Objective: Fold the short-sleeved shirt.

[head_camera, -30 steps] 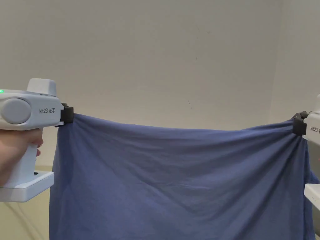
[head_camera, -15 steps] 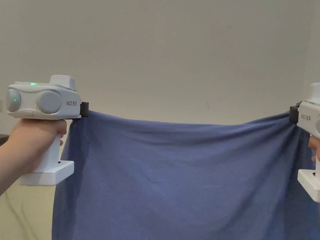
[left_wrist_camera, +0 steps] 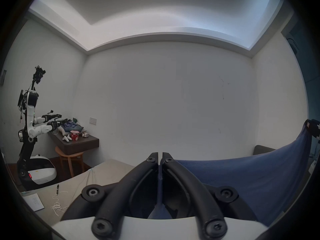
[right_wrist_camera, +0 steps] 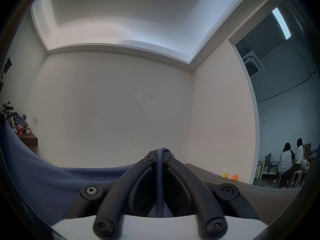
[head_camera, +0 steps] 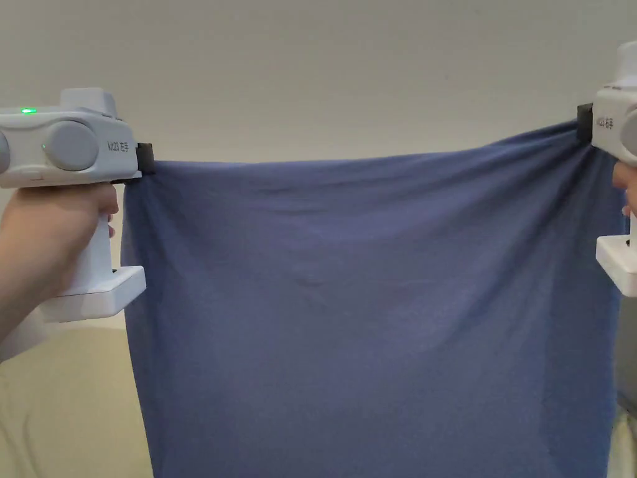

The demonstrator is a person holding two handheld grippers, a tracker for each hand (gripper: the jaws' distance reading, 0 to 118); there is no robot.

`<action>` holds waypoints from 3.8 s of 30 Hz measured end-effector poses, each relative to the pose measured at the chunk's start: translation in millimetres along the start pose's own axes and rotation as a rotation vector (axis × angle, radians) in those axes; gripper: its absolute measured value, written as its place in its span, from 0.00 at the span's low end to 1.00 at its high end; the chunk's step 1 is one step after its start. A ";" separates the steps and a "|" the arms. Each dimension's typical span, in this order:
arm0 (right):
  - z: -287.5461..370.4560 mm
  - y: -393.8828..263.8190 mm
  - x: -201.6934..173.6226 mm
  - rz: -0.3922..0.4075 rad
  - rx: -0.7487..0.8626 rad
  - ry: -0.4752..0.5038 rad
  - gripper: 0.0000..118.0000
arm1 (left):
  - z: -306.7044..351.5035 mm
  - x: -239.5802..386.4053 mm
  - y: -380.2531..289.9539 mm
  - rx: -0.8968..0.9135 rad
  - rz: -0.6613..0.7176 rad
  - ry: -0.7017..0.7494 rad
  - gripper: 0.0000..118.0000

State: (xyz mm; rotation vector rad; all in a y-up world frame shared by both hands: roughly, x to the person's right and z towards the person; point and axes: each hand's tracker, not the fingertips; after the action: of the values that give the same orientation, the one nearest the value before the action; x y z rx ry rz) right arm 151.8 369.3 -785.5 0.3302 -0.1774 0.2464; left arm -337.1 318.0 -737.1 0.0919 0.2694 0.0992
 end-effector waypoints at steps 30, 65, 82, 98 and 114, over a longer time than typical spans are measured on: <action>202.3 -360.1 -7.5 -0.081 -0.490 0.214 0.04 | 126.8 21.2 -336.2 -0.346 -0.181 -0.161 0.00; 544.1 -340.1 91.4 0.056 -0.860 0.406 0.04 | 427.3 -122.3 -371.1 -0.686 -0.099 -0.188 0.00; 556.1 -357.7 105.1 -0.073 -0.950 0.434 0.87 | 431.3 -123.5 -381.1 -0.629 -0.253 -0.093 0.86; 603.4 -221.3 61.1 -0.082 -0.369 0.355 0.00 | 527.1 -81.3 -290.4 -0.231 -0.192 -0.251 0.00; 594.9 -247.9 51.0 -0.123 -0.522 0.423 0.00 | 459.2 -127.5 -358.2 -0.748 -0.177 -0.266 0.00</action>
State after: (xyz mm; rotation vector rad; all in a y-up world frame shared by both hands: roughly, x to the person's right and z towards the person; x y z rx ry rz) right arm 188.4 -49.9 -294.8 -0.2313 0.1967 0.1358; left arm -304.8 -86.5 -300.3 -0.6577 -0.0376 0.0066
